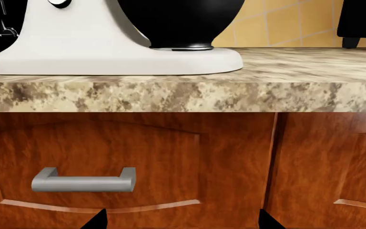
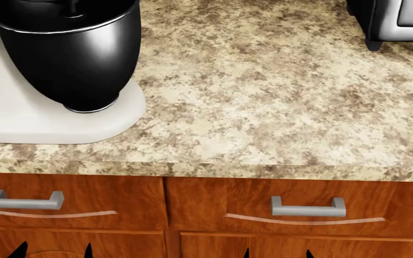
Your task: Open the stand mixer head.
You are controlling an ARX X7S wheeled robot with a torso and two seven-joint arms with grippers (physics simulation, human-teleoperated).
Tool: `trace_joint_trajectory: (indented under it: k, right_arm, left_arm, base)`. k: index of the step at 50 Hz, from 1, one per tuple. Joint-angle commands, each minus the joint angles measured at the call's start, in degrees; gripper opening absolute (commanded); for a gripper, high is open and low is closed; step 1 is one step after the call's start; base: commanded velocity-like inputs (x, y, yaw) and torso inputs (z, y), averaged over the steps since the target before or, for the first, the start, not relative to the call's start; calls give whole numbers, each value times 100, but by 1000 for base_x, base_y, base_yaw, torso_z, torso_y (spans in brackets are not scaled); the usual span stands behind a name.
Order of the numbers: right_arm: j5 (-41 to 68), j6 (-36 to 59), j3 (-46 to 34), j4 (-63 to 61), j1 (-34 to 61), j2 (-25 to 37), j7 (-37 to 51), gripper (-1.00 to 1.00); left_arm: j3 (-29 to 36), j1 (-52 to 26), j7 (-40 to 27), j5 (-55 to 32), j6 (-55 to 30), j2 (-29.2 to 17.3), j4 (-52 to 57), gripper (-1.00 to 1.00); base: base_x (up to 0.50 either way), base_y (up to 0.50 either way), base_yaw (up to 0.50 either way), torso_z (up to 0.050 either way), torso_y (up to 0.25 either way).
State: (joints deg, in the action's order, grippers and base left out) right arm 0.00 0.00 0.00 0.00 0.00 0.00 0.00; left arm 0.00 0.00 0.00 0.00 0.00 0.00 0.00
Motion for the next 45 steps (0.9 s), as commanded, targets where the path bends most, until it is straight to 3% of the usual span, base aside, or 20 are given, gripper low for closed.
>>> trace_joint_trajectory:
  k: [1, 9, 12, 15, 17, 18, 19, 21, 22, 27, 28, 45]
  right_arm:
    - [23, -18, -142, -100, -40, 104, 109, 100]
    - [-27, -5, -384, -177, -26, 313, 236, 100]
    - [273, 141, -238, -421, -28, 363, 199, 100]
    - [230, 177, -293, -450, -41, 395, 256, 100]
    - [229, 178, -324, -398, -40, 405, 278, 100]
    - [241, 165, -350, -395, -45, 420, 259, 100]
    - [383, 123, -358, -397, -52, 439, 144, 100]
    - [-90, 61, -538, -363, -67, 502, 356, 100]
    - [278, -19, -479, -446, -116, 509, 141, 100]
    - [-56, 9, -615, -360, -80, 560, 365, 100]
    - [39, 11, -579, -401, -87, 554, 357, 100]
    - [13, 9, -763, -250, -8, 676, 473, 100]
  left_arm:
    - [106, 18, -100, -109, -80, -87, 71, 100]
    - [294, -6, -223, -266, 169, -230, -213, 100]
    - [348, 0, -232, -349, -100, -277, 10, 100]
    - [446, 149, -158, -317, 567, -349, 127, 100]
    - [465, 123, -273, -239, 295, -357, 169, 100]
    - [412, 195, 220, -869, 714, -354, -100, 100]
    - [461, 241, 139, -764, 470, -413, 219, 100]
    - [485, 214, 166, -738, 837, -404, -124, 100]
    - [469, 174, 153, -800, 794, -391, -192, 100]
    - [602, 224, 163, -760, 850, -442, -130, 100]
    - [569, 211, 61, -811, 523, -447, 122, 100]
    - [697, 181, -53, -882, 784, -511, -129, 100]
  base:
    - [0, 0, 0, 0, 0]
    - [0, 0, 0, 0, 0]
    - [0, 0, 0, 0, 0]
    - [0, 0, 0, 0, 0]
    - [0, 0, 0, 0, 0]
    - [0, 0, 0, 0, 0]
    - [0, 0, 0, 0, 0]
    - [0, 0, 0, 0, 0]
    - [0, 0, 0, 0, 0]
    - [52, 492, 0, 0, 0]
    - [70, 500, 0, 0, 0]
    - [71, 500, 0, 0, 0]
